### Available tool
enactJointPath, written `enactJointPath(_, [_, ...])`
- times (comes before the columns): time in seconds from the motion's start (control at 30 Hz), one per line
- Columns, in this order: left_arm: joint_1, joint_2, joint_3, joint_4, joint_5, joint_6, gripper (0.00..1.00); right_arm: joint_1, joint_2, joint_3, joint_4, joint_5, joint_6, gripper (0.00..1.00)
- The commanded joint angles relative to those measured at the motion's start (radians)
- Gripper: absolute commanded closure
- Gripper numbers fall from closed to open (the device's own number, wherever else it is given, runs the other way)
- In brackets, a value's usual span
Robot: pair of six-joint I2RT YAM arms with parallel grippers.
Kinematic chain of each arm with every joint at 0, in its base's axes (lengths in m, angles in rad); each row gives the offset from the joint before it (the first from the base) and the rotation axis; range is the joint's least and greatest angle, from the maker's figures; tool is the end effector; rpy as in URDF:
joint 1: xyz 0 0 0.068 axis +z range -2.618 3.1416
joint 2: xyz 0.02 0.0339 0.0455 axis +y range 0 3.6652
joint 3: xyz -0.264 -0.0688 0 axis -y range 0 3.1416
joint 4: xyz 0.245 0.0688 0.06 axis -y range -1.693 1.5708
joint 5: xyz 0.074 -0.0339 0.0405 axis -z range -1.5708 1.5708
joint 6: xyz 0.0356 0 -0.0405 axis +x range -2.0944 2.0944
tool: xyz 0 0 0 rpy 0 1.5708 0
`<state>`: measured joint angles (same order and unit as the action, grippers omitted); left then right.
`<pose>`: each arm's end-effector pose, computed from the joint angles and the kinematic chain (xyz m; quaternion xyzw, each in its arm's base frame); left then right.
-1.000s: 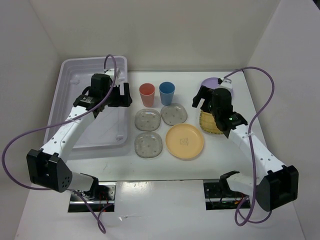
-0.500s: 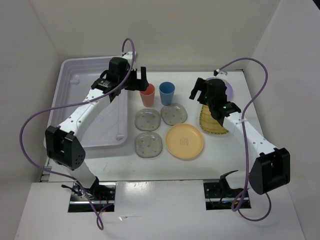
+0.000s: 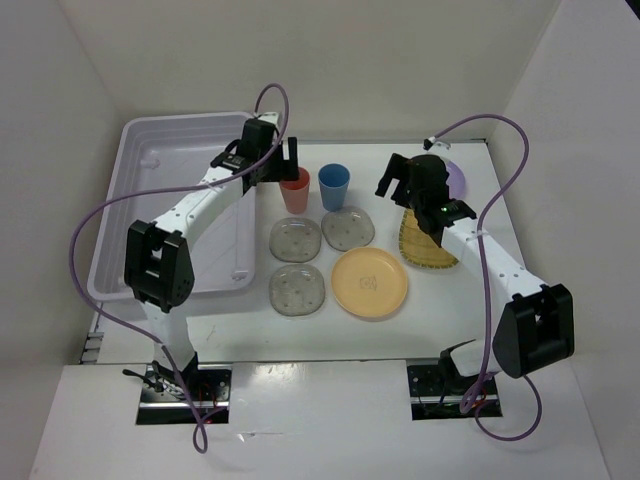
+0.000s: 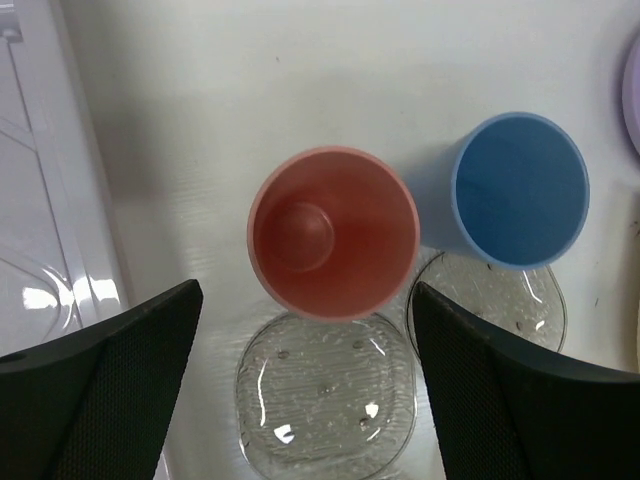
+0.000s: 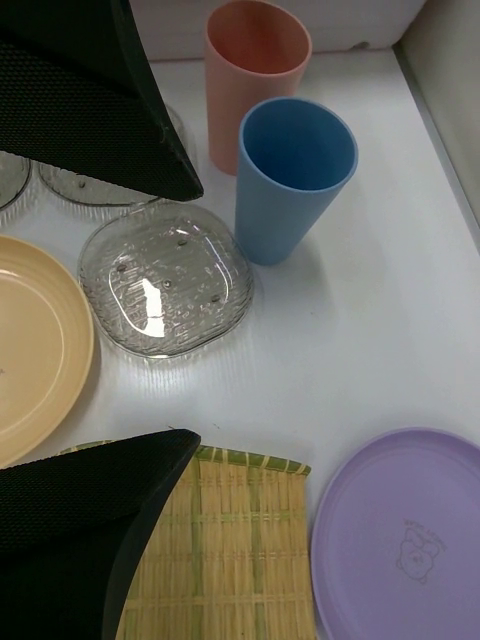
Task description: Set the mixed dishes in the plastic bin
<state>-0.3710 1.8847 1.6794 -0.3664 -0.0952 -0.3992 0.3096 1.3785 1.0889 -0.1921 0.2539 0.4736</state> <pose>0.4165 -0.1584 0.3142 -0.0352 0.8764 -0.1410 0.4591 0.3052 0.0882 0.3099 0.1349 0.8403 0.0960 0.5163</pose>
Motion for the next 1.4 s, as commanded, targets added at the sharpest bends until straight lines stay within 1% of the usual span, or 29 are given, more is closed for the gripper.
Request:
enactJointPath(0.0, [-0.005, 0.025, 0.072, 0.014, -0.041, 0.000, 0.09, -0.006, -0.001, 0.049, 0.036, 0.019, 0.007, 0.01])
enactJointPath(0.07, [-0.005, 0.040, 0.085, 0.003, -0.072, 0.000, 0.09, -0.006, -0.001, 0.049, 0.036, 0.028, 0.007, 0.01])
enactJointPath(0.27, [-0.014, 0.086, 0.129, -0.028, -0.081, 0.011, 0.11, -0.006, -0.001, 0.049, 0.026, 0.051, 0.007, 0.01])
enactJointPath(0.53, [-0.014, 0.105, 0.129, -0.037, -0.090, 0.020, 0.12, -0.006, -0.001, 0.040, 0.026, 0.061, 0.007, 0.01])
enactJointPath(0.63, [-0.014, 0.114, 0.120, -0.037, -0.100, 0.029, 0.15, -0.006, -0.001, 0.040, 0.026, 0.061, 0.007, 0.01])
enactJointPath(0.93, [-0.014, 0.165, 0.138, -0.037, -0.141, 0.039, 0.15, -0.006, -0.030, 0.031, 0.017, 0.070, 0.016, 0.01])
enactJointPath(1.07, [-0.014, 0.174, 0.138, -0.037, -0.141, 0.039, 0.21, -0.006, -0.039, 0.022, 0.017, 0.079, 0.016, 0.01])
enactJointPath(1.13, [-0.014, 0.183, 0.147, -0.037, -0.152, 0.039, 0.27, -0.006, -0.039, 0.022, 0.017, 0.079, 0.016, 0.01])
enactJointPath(1.2, [-0.014, 0.183, 0.148, -0.037, -0.152, 0.048, 0.29, -0.006, -0.039, 0.022, 0.008, 0.079, 0.016, 0.01])
enactJointPath(1.33, [-0.014, 0.183, 0.148, -0.037, -0.161, 0.057, 0.36, -0.006, -0.070, 0.000, 0.008, 0.088, 0.025, 0.01])
enactJointPath(1.37, [-0.014, 0.192, 0.148, -0.037, -0.161, 0.057, 0.41, -0.006, -0.079, 0.000, 0.008, 0.088, 0.025, 0.01])
